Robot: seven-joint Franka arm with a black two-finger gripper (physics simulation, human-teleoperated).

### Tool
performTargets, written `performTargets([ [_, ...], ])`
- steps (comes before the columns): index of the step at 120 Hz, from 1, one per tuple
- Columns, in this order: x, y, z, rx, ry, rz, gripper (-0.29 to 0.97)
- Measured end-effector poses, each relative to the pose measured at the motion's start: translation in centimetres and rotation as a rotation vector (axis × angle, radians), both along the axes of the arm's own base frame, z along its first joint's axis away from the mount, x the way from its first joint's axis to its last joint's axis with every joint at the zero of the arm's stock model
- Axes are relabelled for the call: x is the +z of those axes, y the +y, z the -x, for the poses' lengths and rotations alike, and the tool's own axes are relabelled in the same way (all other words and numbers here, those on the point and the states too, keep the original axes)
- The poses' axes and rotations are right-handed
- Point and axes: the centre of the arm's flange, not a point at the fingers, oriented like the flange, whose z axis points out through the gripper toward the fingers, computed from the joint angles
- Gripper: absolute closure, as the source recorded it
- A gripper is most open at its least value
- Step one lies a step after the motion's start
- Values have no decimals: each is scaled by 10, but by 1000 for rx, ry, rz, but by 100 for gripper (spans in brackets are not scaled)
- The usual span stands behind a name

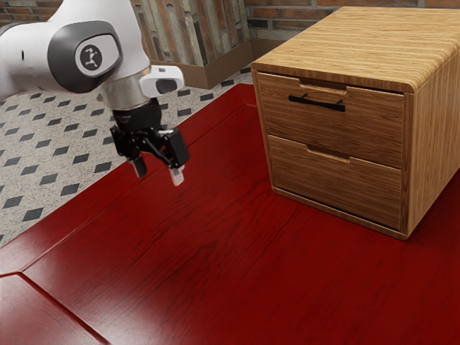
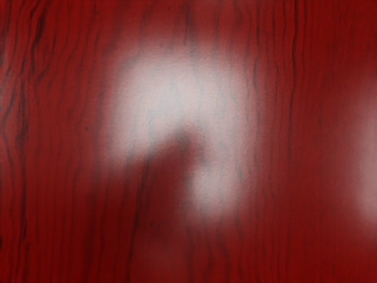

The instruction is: Pull the drawer handle with one arm to open the drawer

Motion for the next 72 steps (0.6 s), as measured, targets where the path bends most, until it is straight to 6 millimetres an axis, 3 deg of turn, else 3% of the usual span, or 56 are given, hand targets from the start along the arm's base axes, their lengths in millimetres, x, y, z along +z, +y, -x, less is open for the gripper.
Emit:
performTargets([
  [33,3,21,5,38,-8,19,0],
  [40,55,19,22,52,-96,20,0],
  [46,101,14,49,89,-172,27,0],
  [53,124,2,66,162,-202,38,0],
  [63,110,-53,46,245,-169,50,0],
  [72,68,-91,6,334,-123,50,0],
])
